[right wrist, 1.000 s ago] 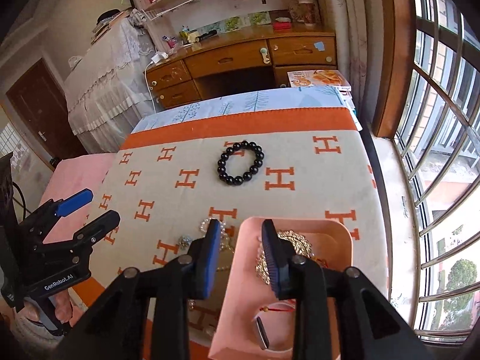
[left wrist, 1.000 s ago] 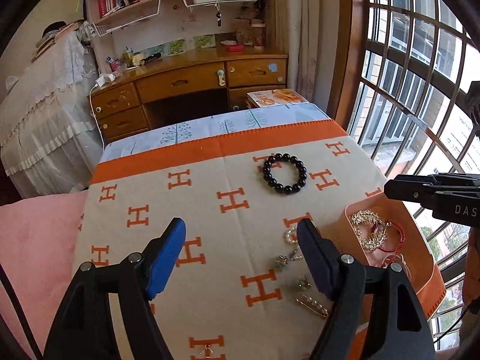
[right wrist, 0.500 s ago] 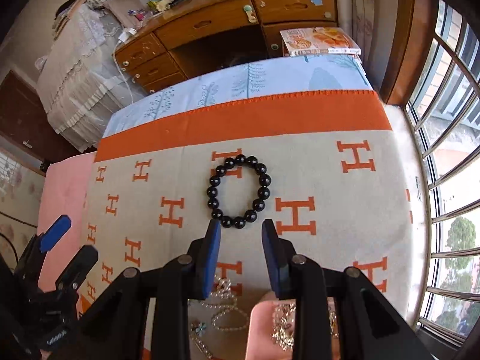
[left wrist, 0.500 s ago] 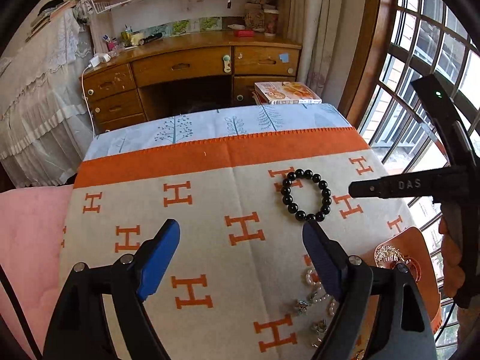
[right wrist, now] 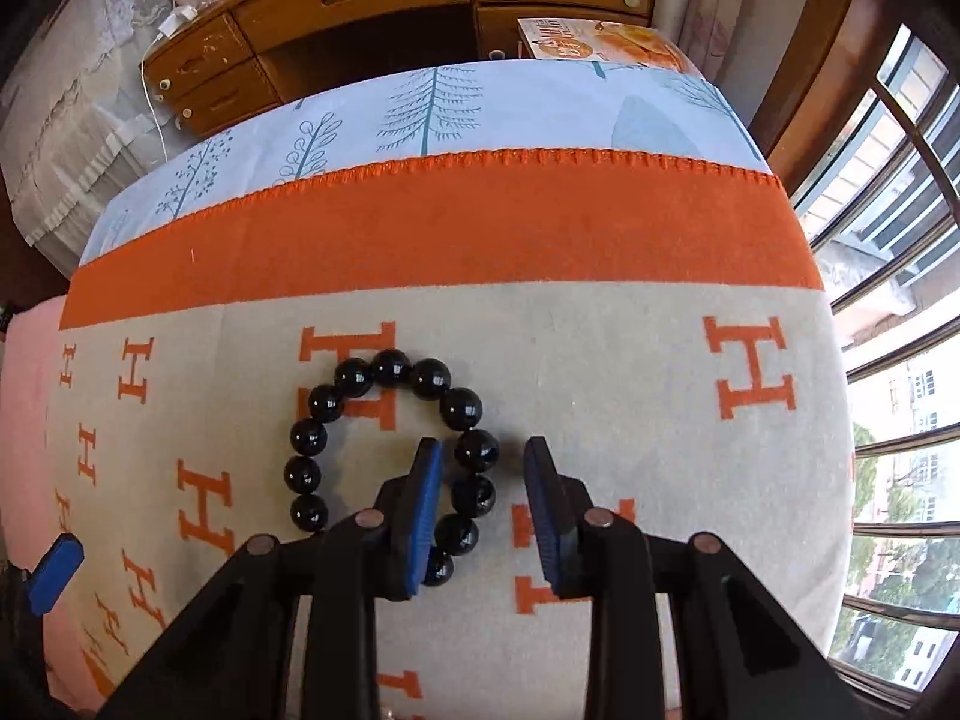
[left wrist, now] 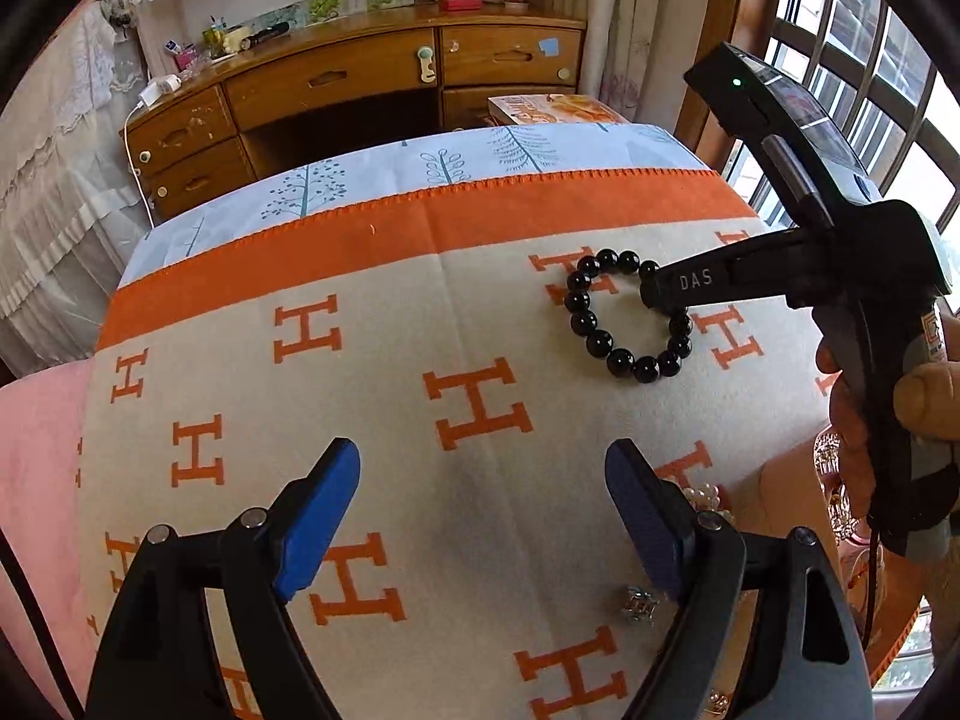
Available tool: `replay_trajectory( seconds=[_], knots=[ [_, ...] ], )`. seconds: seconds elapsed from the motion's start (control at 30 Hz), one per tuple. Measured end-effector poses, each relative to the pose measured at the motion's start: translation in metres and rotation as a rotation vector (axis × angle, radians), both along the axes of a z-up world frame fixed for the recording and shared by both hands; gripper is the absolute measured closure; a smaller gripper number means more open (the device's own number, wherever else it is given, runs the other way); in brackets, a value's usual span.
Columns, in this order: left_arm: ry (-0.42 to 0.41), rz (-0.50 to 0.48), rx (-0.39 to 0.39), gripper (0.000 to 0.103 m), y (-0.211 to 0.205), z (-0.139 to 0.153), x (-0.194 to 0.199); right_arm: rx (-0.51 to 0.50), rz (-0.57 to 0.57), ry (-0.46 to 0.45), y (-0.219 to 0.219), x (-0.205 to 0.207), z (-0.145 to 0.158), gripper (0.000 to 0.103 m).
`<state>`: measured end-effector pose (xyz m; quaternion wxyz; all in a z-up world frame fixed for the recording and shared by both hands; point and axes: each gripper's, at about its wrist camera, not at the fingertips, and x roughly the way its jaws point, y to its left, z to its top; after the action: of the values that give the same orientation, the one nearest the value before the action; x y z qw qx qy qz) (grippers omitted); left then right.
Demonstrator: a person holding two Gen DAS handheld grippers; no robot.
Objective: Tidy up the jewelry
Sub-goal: 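Grasp the black bead bracelet with the right gripper and lift it, then carry the black bracelet to the box with the right gripper while the left grasps a pearl necklace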
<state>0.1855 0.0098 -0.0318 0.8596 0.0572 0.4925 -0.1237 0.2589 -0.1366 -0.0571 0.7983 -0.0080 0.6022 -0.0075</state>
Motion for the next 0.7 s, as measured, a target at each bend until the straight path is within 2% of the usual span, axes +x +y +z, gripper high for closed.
replay_trajectory(
  seconds=[0.07, 0.1, 0.13, 0.2, 0.3, 0.5, 0.7],
  knots=[
    [0.001, -0.017, 0.01, 0.02, -0.003, -0.002, -0.003, -0.056, 0.047, -0.021, 0.008, -0.002, -0.001, 0.075],
    [-0.002, -0.026, 0.015, 0.02, -0.004, -0.002, -0.005, -0.059, 0.063, -0.026, 0.009, -0.004, 0.0, 0.079],
    [-0.005, -0.036, 0.019, 0.02, -0.006, -0.002, -0.007, -0.049, 0.075, -0.027, 0.009, -0.005, 0.0, 0.088],
    [-0.007, -0.054, 0.028, 0.02, -0.009, -0.002, -0.01, -0.025, 0.079, -0.023, 0.008, -0.009, 0.001, 0.088],
    [-0.006, -0.082, 0.031, 0.02, -0.014, -0.002, -0.016, 0.079, 0.087, -0.042, 0.0, -0.021, 0.012, 0.089],
    [-0.009, -0.129, 0.064, 0.02, -0.028, -0.004, -0.029, 0.237, 0.102, -0.193, -0.009, -0.061, 0.074, 0.089],
    [0.023, -0.194, 0.015, 0.021, -0.041, -0.005, -0.039, 0.327, 0.1, -0.35, -0.027, -0.108, 0.14, 0.089]
  ],
)
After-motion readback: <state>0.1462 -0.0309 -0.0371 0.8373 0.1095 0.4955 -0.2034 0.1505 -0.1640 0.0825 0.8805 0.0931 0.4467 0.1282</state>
